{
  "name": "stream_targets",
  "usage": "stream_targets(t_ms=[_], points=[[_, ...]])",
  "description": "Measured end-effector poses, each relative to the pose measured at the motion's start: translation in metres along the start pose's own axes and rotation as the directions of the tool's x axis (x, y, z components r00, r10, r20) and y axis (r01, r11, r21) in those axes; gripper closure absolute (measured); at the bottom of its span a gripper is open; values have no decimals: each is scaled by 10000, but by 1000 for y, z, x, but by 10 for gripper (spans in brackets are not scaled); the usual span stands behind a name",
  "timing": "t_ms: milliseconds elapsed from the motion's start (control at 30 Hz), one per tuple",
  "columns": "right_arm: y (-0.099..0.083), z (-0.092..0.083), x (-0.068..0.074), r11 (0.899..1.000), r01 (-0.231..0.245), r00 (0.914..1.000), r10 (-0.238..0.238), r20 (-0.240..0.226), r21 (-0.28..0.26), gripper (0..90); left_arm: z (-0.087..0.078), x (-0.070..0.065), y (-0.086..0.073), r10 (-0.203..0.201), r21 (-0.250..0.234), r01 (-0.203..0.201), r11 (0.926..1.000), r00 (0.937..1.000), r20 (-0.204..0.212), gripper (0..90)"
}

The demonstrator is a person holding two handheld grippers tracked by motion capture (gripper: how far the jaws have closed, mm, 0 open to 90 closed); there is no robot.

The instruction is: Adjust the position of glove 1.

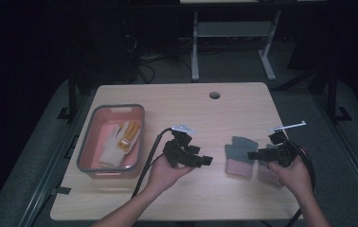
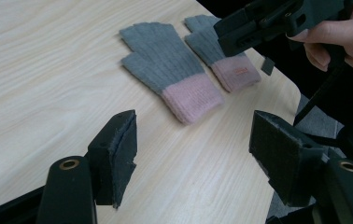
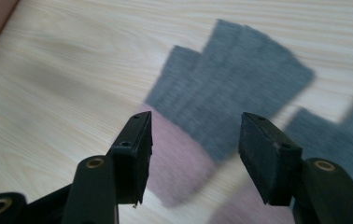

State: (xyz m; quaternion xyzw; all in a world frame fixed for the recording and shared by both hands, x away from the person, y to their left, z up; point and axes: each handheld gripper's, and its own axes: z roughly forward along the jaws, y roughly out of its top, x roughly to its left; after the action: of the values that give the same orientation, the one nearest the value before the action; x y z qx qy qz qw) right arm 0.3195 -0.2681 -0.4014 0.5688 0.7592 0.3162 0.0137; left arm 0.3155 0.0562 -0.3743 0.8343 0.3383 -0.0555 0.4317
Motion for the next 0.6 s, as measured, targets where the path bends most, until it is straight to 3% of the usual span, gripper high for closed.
stream_targets(t_ms=[167,600], points=[[-8,-9,-13,9995,-258,9996,260,118,-163,447,10,-4,0,49,119,-49,9999,10000,72,324],[-28,-15,-38,9977,-668,9950,657,749,129,463,24,-9,0,144,213,-149,9997,9997,211,319]])
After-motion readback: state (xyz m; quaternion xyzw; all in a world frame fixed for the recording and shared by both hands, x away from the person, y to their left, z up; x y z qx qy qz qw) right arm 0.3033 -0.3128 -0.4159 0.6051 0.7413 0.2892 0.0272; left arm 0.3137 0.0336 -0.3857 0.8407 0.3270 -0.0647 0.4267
